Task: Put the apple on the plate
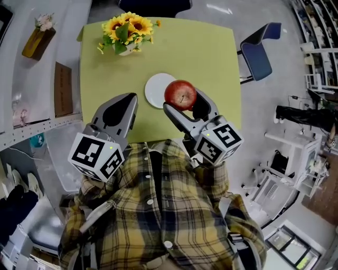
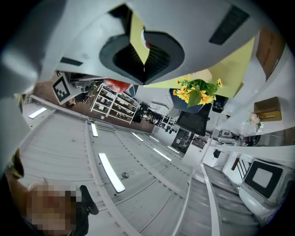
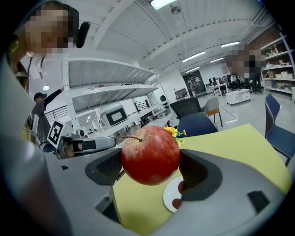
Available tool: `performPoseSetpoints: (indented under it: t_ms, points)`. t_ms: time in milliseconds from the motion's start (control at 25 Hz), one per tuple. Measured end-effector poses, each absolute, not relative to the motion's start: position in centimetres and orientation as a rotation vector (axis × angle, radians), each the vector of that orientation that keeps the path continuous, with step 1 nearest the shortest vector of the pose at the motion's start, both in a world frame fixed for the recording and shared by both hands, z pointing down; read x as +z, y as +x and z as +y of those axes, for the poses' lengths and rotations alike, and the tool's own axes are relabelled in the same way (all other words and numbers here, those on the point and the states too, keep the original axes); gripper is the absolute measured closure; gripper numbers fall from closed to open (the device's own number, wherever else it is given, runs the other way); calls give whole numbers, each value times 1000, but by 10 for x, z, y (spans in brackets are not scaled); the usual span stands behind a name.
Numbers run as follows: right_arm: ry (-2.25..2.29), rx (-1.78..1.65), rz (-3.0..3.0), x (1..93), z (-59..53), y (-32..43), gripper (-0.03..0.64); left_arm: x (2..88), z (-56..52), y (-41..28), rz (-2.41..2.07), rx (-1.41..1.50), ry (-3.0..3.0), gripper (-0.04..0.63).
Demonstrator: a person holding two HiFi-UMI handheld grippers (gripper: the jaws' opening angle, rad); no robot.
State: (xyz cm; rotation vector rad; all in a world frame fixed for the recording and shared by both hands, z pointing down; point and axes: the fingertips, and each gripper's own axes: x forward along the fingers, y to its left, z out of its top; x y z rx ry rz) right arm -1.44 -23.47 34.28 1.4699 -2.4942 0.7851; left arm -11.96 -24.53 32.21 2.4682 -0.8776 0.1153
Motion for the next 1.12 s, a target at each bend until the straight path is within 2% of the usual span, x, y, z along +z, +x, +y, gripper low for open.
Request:
performPoseSetpoints:
  t_ms: [400,1120]
  points:
    - [1287,841,-2501,377,-254,-10,245,324,-252,-111,-983,116,2424,586]
    - [1146,949,-2332,520,-265,-12,247,350,-239,-139,-1166,197,2311,587]
